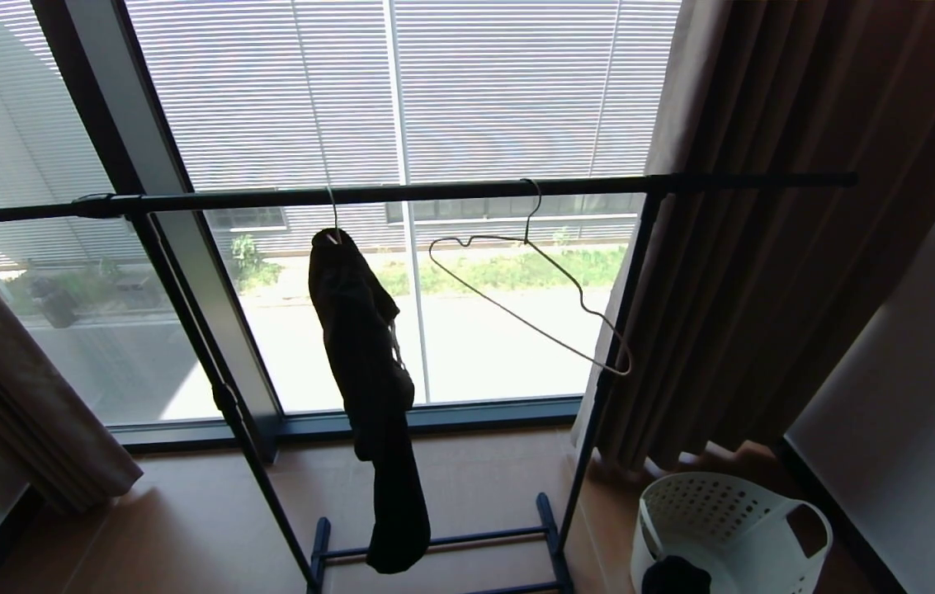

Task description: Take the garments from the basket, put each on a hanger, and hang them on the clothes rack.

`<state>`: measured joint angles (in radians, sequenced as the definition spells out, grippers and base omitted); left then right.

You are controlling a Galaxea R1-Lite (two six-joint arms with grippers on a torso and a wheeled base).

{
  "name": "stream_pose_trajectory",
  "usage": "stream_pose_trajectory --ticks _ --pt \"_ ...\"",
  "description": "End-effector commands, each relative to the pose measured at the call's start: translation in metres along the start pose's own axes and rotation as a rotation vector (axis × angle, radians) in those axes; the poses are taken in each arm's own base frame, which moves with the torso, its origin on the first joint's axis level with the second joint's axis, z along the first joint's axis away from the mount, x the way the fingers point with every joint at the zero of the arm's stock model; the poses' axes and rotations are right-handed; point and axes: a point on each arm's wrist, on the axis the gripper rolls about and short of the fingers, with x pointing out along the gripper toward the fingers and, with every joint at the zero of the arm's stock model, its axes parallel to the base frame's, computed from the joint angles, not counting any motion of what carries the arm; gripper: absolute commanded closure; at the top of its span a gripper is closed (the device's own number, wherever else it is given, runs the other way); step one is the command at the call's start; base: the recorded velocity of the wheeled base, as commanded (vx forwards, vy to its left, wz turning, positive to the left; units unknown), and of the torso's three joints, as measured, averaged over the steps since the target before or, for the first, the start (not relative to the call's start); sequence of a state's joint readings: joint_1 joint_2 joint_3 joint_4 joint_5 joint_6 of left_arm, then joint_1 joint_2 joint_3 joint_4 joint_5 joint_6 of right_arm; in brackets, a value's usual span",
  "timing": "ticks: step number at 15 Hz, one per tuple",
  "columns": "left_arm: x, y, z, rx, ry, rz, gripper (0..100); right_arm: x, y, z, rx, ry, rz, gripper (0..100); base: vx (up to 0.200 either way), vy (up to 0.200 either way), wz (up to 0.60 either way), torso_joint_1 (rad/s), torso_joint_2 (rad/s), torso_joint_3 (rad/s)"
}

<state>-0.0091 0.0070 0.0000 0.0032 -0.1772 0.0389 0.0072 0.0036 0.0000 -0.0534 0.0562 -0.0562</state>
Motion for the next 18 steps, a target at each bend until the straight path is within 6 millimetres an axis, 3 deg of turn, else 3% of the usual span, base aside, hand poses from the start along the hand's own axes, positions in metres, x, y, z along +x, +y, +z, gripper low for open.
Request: stream_pose_trajectory --ticks 1,11,18 --pt "0.0002 0.0000 0.0001 0.002 0.002 -0.002 0 0.0000 0.0000 0.0000 -0.001 -0.001 0.001 0 0.000 0.000 0.00 -0.134 0.34 0.198" --pt "0.0002 -0.0001 0.0001 0.002 0.002 -0.005 0 0.0000 0.0000 0.0000 -0.001 -0.001 0.001 0 0.000 0.000 0.00 -0.150 0.36 0.211" --pt "0.0002 -0.0002 0.0001 0.002 0.002 -0.005 0 0.0000 0.0000 0.0000 -0.001 -0.001 0.001 0 0.000 0.000 0.00 -0.199 0.53 0.328"
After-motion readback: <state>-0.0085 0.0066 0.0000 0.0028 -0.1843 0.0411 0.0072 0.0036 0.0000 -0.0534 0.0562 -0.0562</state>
